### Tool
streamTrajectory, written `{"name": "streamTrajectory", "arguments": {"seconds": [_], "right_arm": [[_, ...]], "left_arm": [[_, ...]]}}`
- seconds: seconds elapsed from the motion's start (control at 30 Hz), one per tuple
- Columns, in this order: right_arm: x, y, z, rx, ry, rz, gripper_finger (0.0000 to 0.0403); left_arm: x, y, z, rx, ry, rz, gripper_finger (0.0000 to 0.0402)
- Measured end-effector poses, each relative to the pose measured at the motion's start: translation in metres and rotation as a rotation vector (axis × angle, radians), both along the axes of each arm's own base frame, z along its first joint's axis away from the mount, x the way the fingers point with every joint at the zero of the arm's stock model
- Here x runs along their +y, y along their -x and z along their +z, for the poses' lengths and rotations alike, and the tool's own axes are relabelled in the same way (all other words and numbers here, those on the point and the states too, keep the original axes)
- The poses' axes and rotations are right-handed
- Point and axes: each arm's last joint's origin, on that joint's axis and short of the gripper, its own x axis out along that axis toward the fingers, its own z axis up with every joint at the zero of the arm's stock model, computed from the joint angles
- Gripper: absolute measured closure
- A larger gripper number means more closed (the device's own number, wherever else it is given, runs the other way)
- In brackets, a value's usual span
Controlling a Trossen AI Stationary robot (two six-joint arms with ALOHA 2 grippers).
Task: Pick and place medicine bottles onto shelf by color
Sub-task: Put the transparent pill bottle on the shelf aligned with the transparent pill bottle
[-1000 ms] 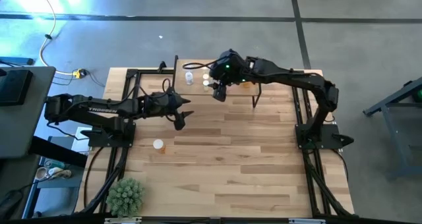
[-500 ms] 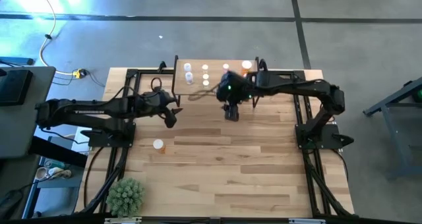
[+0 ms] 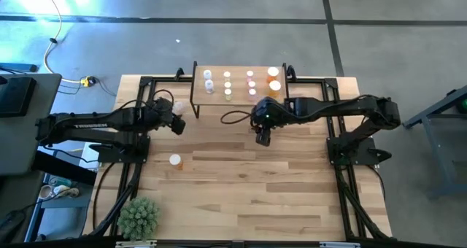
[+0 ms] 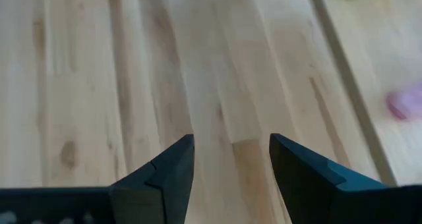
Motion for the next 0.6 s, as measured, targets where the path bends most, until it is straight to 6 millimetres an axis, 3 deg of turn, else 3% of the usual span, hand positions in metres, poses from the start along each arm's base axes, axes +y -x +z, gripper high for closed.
{"name": "streamTrajectory", "arguments": {"seconds": [0.3,0.6], "right_arm": [[0.000,0.004,-0.004,-0.043,0.010,-0.028,0.0214],[0.000,0.003,-0.004,-0.047,0.010,-0.028,0.0214]], "left_arm": [[0.017,-0.007,-0.010,-0.004,-0.024,0.224,0.0163],[0.048,-0.006,-0.029,0.074,0.098,0.324,0.0163]]}}
